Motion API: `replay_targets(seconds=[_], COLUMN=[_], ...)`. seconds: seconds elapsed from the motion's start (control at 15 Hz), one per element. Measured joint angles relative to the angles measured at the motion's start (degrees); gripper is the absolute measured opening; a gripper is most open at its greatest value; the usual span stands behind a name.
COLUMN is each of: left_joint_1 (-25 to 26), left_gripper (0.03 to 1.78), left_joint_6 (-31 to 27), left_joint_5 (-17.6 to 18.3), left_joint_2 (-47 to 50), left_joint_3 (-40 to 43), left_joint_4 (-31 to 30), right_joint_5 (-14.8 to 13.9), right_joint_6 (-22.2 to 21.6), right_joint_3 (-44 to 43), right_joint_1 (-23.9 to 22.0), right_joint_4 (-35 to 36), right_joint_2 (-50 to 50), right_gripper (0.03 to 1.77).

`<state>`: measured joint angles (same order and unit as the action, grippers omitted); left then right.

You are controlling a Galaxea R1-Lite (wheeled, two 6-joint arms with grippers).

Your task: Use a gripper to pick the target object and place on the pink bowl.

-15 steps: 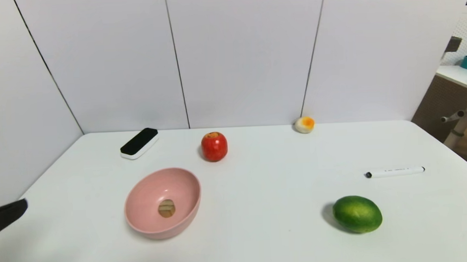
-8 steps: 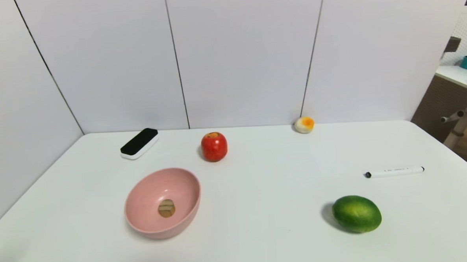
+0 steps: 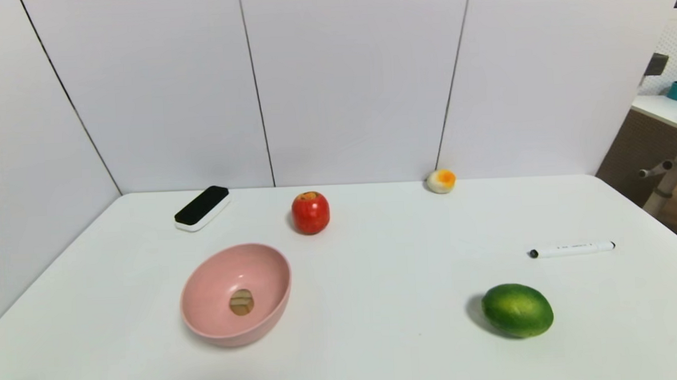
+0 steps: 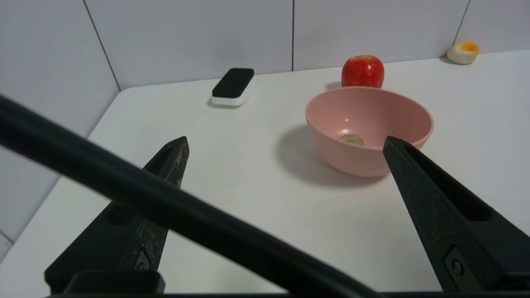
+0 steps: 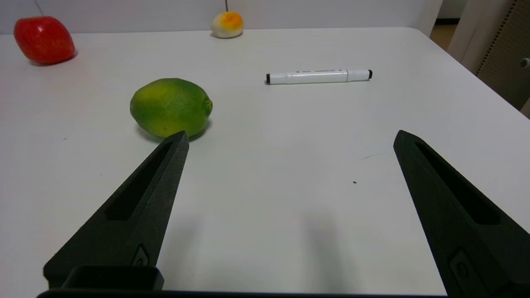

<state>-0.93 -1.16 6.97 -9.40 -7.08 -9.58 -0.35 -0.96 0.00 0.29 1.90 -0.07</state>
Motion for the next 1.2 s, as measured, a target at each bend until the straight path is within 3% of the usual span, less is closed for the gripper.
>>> replay_targets(seconds=[0.27,0.4,1.2], left_joint_1=[0.4,0.4,0.4], left_gripper=[1.69,1.69,1.69], left_joint_6=[-1.2,-1.2,0.8], left_joint_5=[-4.7,-5.2,-6.1], left_joint_2=[7.4,8.7,9.5], left_joint_3=[6.0,6.8,7.1], left_joint_4=[5.5,9.6,9.6], right_joint_5=[0.0,0.0,0.0], right_joint_6=[0.0,0.0,0.0], right_joint_3=[0.0,0.0,0.0], right_joint_1=[0.1,0.0,0.1], right_joint_4=[0.0,0.0,0.0], right_joint_2=[0.0,0.0,0.0], right_gripper=[1.71,1.71,1.71])
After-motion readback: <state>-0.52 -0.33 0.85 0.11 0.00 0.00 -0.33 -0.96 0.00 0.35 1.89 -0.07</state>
